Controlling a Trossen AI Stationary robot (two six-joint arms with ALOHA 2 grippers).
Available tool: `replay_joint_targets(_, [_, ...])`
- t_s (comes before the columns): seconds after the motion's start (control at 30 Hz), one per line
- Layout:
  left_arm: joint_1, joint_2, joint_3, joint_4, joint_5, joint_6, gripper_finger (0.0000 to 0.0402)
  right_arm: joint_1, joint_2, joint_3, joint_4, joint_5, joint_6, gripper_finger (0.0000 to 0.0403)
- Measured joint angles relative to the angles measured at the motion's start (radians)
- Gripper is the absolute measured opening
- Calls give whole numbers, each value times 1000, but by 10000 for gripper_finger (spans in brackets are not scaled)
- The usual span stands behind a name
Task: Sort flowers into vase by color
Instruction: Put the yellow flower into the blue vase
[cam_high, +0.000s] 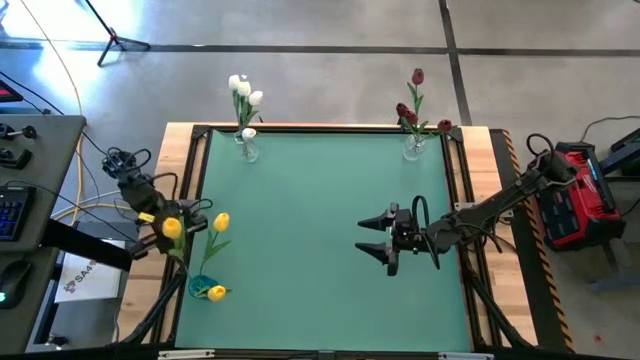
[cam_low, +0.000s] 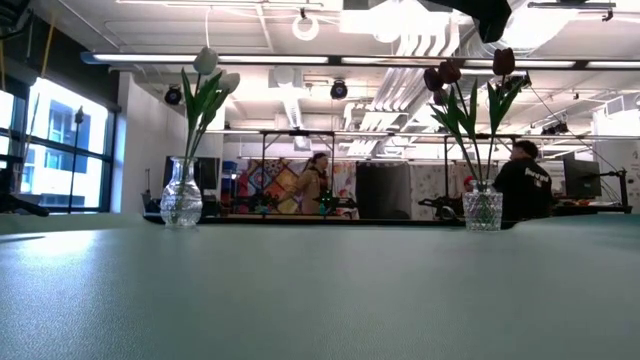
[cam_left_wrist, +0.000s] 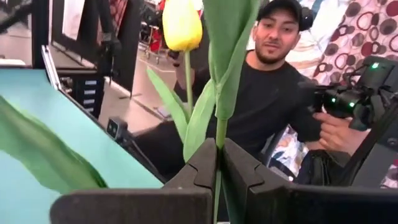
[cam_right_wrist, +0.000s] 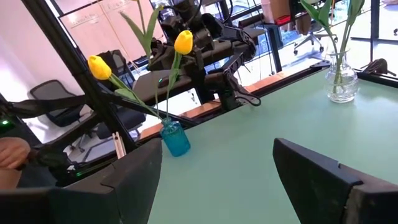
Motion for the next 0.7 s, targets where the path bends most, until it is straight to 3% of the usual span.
replay_joint_targets(0.4, [-1,13,0,-16,18,-16,0,0,0,0,0,-4,-4,296])
replay_joint_targets(0.7, [-1,92,0,-45,-104,-11,0,0,0,0,-2,-26,-19,296])
